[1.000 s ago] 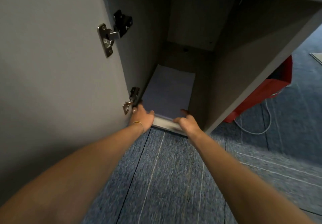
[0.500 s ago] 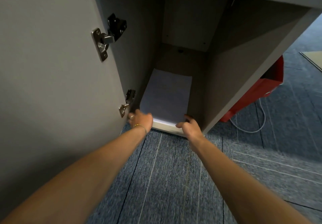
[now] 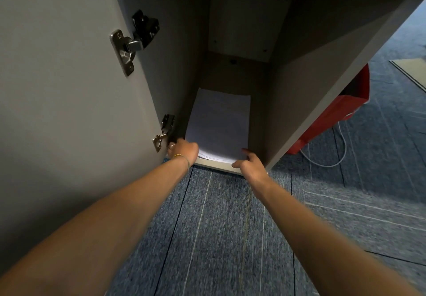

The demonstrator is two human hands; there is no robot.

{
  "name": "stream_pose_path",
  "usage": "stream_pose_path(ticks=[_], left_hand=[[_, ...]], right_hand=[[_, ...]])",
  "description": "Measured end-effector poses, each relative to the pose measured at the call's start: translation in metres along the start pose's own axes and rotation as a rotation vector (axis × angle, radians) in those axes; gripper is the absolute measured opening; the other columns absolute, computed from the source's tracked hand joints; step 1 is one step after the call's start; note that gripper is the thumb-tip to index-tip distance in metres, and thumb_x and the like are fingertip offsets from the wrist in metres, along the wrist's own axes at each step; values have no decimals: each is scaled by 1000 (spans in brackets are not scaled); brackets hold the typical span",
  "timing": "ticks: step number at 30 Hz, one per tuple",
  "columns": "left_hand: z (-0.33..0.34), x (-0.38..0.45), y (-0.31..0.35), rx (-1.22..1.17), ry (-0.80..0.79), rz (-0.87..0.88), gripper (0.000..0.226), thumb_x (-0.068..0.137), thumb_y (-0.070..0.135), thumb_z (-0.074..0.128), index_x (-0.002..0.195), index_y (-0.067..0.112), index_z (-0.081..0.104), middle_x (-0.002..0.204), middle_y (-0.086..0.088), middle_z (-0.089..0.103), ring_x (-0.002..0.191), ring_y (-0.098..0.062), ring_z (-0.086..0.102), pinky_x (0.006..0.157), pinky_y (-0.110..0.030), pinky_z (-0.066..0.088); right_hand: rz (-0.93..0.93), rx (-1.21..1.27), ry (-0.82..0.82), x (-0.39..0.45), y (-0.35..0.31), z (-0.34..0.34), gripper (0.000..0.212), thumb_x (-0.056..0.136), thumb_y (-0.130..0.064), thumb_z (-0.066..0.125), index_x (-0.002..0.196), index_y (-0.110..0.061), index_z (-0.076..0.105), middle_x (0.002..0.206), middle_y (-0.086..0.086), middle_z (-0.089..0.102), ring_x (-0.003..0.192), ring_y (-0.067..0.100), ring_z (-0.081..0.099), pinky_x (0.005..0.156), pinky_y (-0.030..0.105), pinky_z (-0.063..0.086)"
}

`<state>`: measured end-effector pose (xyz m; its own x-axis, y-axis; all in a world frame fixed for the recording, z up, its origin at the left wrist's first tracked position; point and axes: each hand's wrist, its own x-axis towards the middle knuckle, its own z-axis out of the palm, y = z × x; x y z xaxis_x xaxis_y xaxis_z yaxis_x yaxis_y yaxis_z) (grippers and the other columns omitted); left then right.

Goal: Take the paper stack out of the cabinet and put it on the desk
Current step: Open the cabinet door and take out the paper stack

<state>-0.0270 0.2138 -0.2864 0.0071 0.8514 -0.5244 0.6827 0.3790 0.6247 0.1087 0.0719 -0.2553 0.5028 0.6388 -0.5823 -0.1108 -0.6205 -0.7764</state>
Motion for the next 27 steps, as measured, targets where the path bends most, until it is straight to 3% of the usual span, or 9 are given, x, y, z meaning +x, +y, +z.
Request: stream_pose_path(ticks=[4,6,8,9,10,13,17,21,27], left_hand=[[2,-2,9,-354,-36,-10,39,97,8,48,134,-5,52,120,-11,61,102,-38,69,85,-39,58],[0,-2,6,-485,-53,-80,48,98,0,44,146,-5,41,125,-13,57,98,-36,74,86,-40,62],[-5,-9,3,-478,-70,-88,54,98,-3,43,152,-3,36,141,-19,57,105,-36,75,76,-35,64],[-7,-13,-1,-486,-77,-87,57,98,-5,42,154,0,34,150,-19,51,107,-36,74,68,-29,64],[-11,-19,-4,-500,-84,-101,60,98,-6,38,157,4,31,157,-17,43,105,-36,75,57,-22,62],[-19,-36,-22,-527,-95,-138,59,97,-8,29,153,8,38,156,-18,46,83,-25,77,40,-15,48],[-31,-59,-65,-556,-174,-188,53,97,-12,32,143,7,48,141,-17,60,80,-23,76,44,-18,48],[-50,-85,-100,-579,-293,-244,49,101,-12,32,142,8,46,132,-18,63,84,-25,72,43,-18,50],[-81,-112,-110,-623,-535,-339,36,100,-4,40,133,4,51,123,-20,67,104,-34,67,90,-43,56]], right_hand=[[15,-13,0,-1,4,-1,66,96,-4,62,156,-12,37,150,8,51,138,27,47,116,37,32],[9,-10,15,-4,5,0,61,97,-5,61,154,-12,40,137,7,57,116,22,53,110,36,38],[17,3,87,-5,11,0,51,98,-3,58,147,-12,48,115,2,59,88,9,36,103,39,47],[37,11,135,-6,15,0,44,99,-3,55,142,-12,52,104,0,60,123,11,38,99,42,51],[65,14,181,-6,21,0,38,99,-3,52,135,-10,57,94,0,61,78,14,60,89,42,55],[157,70,267,-11,39,-1,28,98,-6,47,117,0,67,80,7,64,69,20,57,66,37,50],[226,317,115,-23,48,-5,24,106,-17,47,120,-7,64,112,12,74,105,33,72,81,41,61],[248,351,-33,-28,48,-5,27,105,-13,50,127,-4,61,118,13,73,109,33,70,97,49,57],[120,298,-6,-46,45,0,43,98,11,42,127,-16,58,118,9,66,94,27,65,76,45,57]])
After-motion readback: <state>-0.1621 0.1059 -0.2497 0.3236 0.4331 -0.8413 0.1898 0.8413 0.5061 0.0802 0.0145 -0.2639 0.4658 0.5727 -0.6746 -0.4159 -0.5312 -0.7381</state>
